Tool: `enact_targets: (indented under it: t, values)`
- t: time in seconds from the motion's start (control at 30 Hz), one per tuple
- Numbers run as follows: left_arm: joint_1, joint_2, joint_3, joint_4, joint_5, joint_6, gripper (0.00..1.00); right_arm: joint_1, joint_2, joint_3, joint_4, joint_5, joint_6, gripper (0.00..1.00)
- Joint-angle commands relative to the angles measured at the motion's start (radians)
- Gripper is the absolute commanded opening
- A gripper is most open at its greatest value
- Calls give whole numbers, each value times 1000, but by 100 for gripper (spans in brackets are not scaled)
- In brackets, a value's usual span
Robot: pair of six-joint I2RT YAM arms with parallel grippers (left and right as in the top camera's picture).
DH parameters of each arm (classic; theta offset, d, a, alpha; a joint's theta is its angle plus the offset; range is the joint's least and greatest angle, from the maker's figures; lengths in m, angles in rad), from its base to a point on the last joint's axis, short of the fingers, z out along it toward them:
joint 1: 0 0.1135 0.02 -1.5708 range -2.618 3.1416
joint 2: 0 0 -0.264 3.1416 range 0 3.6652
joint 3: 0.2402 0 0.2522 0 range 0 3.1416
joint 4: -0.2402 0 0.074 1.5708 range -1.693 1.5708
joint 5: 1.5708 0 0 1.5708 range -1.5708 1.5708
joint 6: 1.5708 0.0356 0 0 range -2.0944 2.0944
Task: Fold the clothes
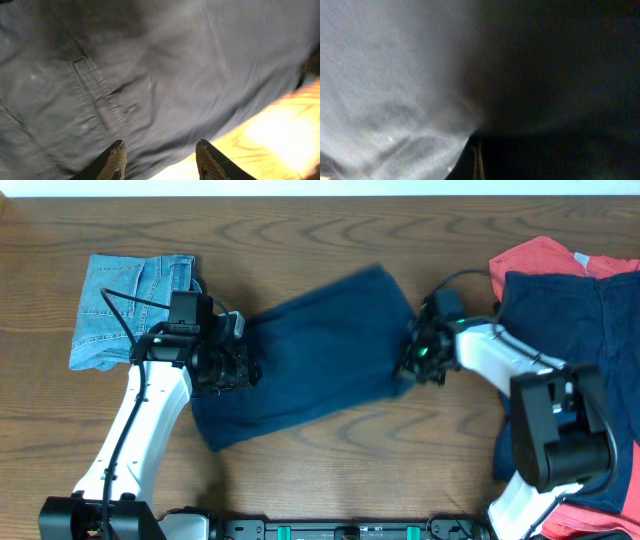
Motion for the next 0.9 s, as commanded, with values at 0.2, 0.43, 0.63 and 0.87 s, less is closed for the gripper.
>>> enact_targets:
  t: [0.2,0.43,0.63,0.87]
  values:
    - [4,-2,12,8,10,18,48,-167,97,129,322,-10,-55,8]
    - [4,-1,-4,50,5,76,47,-105,29,267,31,-277,-179,4]
    - [4,26,-51,105,-126,100,34,74,10,262,-180,-232,-285,4]
    - [4,166,-87,217,-138,100,27,291,47,209,-154,114,-280,8]
